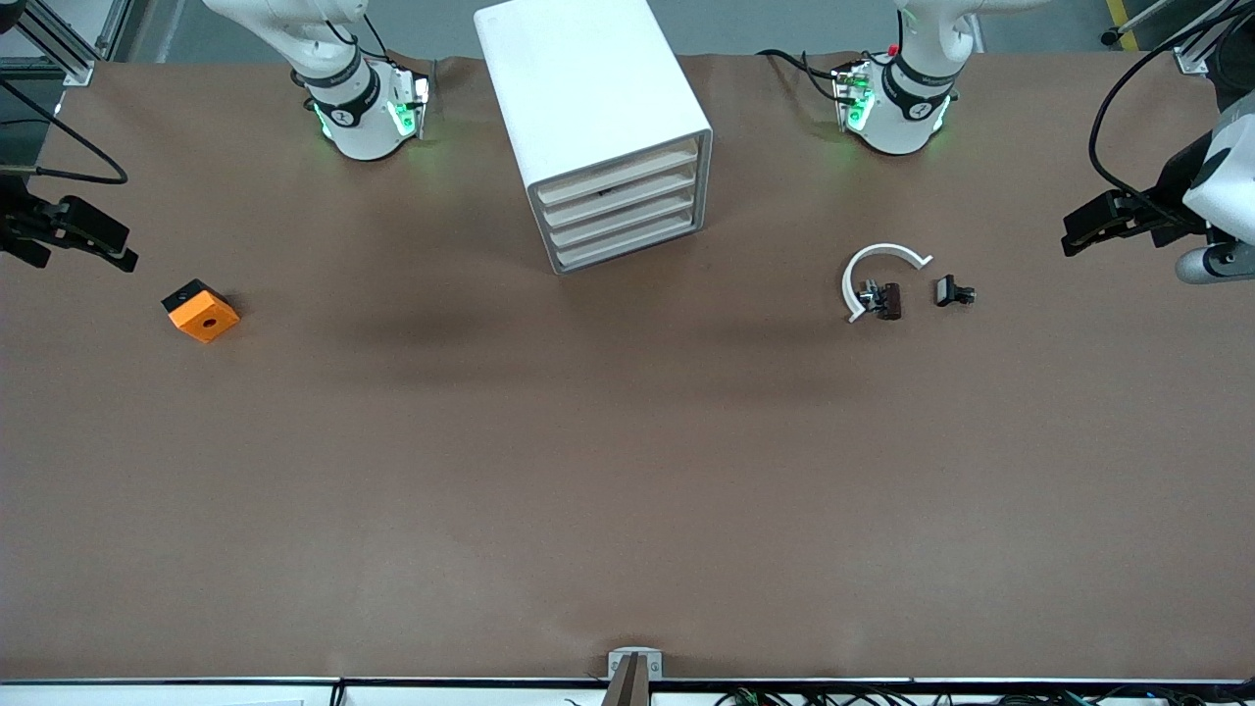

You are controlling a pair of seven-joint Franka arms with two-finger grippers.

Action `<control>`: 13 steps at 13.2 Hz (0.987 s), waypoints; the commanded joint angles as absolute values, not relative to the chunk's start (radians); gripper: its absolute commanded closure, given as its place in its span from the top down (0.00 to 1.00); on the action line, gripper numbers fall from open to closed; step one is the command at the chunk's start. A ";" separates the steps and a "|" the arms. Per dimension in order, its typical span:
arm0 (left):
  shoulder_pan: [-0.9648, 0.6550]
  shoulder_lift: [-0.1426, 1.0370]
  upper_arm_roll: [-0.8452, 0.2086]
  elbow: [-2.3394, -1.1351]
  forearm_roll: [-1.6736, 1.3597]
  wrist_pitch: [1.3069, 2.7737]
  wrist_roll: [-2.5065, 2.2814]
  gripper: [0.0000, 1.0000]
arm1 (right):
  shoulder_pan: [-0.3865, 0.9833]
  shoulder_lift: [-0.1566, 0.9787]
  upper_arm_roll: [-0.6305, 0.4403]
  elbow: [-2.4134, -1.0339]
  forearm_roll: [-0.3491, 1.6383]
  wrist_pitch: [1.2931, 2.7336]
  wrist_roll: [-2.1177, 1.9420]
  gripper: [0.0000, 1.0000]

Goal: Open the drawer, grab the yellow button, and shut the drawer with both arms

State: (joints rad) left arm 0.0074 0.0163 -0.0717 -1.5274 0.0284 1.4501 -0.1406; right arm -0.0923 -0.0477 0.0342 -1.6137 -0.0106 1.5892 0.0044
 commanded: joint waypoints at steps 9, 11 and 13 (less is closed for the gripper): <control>0.008 0.176 -0.074 -1.450 0.143 1.440 -0.132 1.00 | -0.094 -0.054 0.038 -1.606 -0.032 1.586 -0.005 1.00; 0.002 0.254 -0.074 -1.450 0.138 1.440 -0.137 1.00 | -0.094 -0.054 0.038 -1.606 -0.032 1.586 -0.005 1.00; 0.002 0.345 -0.074 -1.450 0.140 1.443 -0.261 1.00 | -0.094 -0.054 0.038 -1.606 -0.032 1.586 -0.005 1.00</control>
